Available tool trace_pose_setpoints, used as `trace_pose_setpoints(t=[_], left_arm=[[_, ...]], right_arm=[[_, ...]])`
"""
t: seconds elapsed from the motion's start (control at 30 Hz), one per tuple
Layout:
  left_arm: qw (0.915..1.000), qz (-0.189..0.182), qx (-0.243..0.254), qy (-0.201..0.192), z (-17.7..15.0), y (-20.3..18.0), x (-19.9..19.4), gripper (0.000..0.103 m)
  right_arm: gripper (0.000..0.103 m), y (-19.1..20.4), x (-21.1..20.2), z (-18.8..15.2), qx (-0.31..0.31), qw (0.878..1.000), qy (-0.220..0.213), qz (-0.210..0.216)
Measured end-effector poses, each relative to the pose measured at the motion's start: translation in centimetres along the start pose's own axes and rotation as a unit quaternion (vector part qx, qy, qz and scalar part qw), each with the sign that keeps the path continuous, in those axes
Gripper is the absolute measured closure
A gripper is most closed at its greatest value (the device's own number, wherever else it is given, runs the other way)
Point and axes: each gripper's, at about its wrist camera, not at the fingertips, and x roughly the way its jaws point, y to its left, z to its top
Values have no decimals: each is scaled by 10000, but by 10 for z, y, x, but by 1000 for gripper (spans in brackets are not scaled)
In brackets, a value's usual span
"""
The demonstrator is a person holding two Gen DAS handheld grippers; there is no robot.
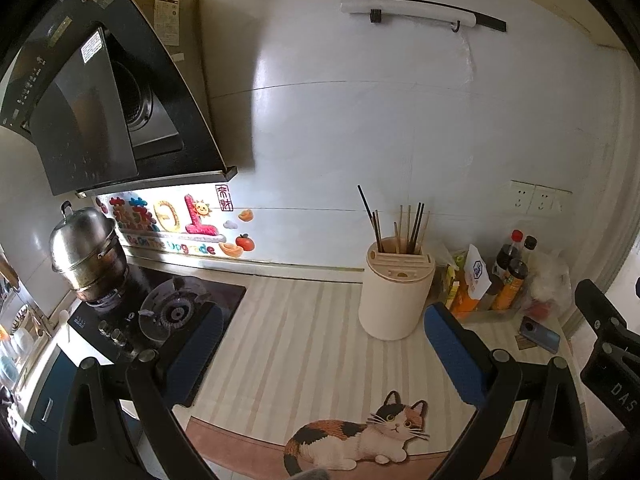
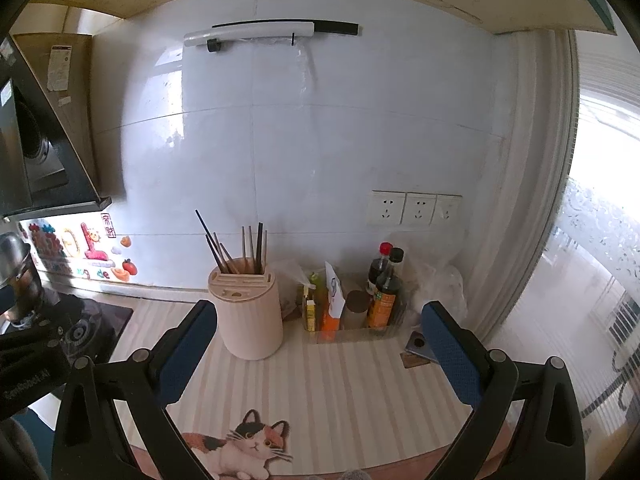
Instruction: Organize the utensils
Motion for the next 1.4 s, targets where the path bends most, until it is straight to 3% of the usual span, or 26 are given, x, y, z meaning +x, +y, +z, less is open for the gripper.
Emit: trace_pose_setpoints(t=[1.4], left_arm=[[9999, -38, -11, 141, -7, 3, 8, 0]], right_arm=[[0, 19, 7, -4, -109, 9997, 173, 115]])
